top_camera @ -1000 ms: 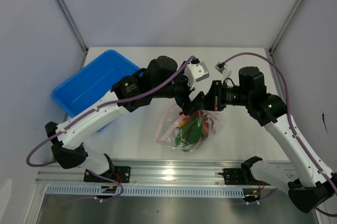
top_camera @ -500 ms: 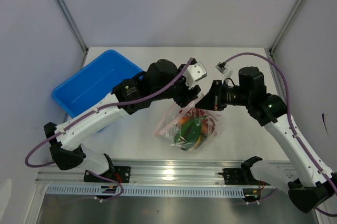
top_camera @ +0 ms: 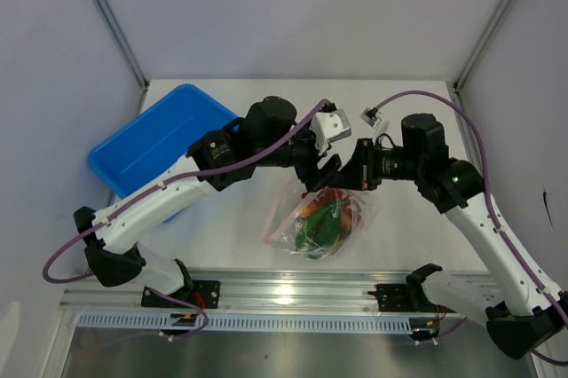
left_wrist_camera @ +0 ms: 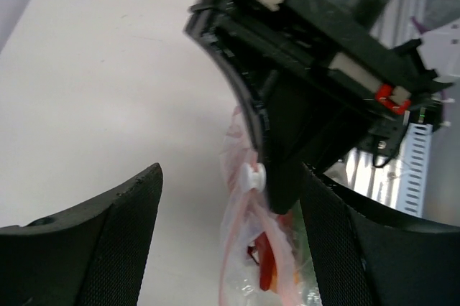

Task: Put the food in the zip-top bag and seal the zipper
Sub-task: Zip the zipper food storage bag at the center of the board.

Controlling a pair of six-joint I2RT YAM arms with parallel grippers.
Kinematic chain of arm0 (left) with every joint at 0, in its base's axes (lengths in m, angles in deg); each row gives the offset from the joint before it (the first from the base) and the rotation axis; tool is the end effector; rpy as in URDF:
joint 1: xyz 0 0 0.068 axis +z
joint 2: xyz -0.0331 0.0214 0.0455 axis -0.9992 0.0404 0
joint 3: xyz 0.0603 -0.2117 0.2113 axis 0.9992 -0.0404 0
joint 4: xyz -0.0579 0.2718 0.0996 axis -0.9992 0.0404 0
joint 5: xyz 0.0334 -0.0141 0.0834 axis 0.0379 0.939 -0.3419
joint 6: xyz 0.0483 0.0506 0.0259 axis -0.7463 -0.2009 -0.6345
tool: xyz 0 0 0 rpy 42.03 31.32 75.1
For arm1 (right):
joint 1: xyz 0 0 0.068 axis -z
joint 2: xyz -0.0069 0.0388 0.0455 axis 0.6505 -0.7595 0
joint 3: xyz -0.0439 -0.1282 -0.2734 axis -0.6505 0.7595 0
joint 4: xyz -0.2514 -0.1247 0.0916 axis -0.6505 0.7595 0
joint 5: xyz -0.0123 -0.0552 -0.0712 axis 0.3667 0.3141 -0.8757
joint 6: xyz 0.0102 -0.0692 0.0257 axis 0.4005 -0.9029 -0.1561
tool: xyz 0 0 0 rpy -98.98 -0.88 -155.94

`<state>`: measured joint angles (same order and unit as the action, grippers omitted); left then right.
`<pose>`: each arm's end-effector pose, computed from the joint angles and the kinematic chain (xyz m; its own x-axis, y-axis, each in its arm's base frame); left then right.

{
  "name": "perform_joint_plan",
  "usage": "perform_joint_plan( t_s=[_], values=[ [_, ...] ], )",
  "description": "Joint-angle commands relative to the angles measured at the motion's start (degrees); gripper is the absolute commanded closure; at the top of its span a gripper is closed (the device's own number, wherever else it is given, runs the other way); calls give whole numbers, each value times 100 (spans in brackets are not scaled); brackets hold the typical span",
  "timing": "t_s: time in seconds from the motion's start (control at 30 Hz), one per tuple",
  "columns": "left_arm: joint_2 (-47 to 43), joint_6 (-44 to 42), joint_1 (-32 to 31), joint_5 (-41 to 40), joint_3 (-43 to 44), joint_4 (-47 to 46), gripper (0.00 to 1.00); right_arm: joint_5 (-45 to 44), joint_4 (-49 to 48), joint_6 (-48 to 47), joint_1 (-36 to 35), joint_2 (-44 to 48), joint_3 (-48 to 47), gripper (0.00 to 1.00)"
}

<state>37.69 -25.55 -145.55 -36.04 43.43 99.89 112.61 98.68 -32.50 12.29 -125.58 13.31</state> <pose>0.1837 -0.3159 0.4792 -0.0609 0.4025 -0.9134 0.9497 0.3049 0.0710 0.1889 0.1487 0.4193 -0.7905 -0.0123 -0.6123 -0.5522 0.4466 0.7040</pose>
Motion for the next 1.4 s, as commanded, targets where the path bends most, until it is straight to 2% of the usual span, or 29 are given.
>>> perform_joint_plan(
  t_s=[0.0, 0.2, 0.33, 0.57, 0.77, 0.87, 0.97, 1.07, 1.1, 1.13, 1.2, 1.27, 1.37],
  values=[
    [-203, 153, 178, 1081, -46, -279, 22, 264, -213, -85, -27, 139, -207, 100],
    [-239, 216, 285, 1374, -178, -333, 25, 361, -187, -128, -27, 201, -216, 100],
    [-195, 286, 285, 1426, -196, -359, 36, 431, -213, -120, -27, 210, -207, 100],
    [-89, 339, 285, 1400, -91, -297, 43, 493, -205, -137, -27, 201, -207, 100],
    [51, 321, 285, 1444, 24, -87, 55, 502, -213, -146, -27, 192, -216, 100],
    [78, 295, 285, 1462, 33, -25, 62, 502, -222, -155, -27, 201, -224, 100],
    [130, 269, 285, 1462, 76, 54, 75, 493, -240, -164, -27, 201, -260, 100],
    [209, 242, 293, 1418, 156, 177, 95, 493, -205, -234, -27, 192, -286, 99],
    [227, 233, 293, 1418, 191, 203, 99, 485, -144, -269, -18, 192, -295, 95],
    [245, 259, 311, 1444, 234, 230, 99, 502, -126, -304, -10, 192, -303, 93],
    [245, 295, 346, 1514, 244, 213, 99, 502, -12, -436, -1, 192, -321, 82],
    [254, 339, 398, 1637, 279, 212, 99, 528, 85, -619, 17, 174, -374, 65],
    [315, 400, 478, 2014, 331, 221, 99, 555, 217, -857, 52, 148, -488, 61]
  ],
)
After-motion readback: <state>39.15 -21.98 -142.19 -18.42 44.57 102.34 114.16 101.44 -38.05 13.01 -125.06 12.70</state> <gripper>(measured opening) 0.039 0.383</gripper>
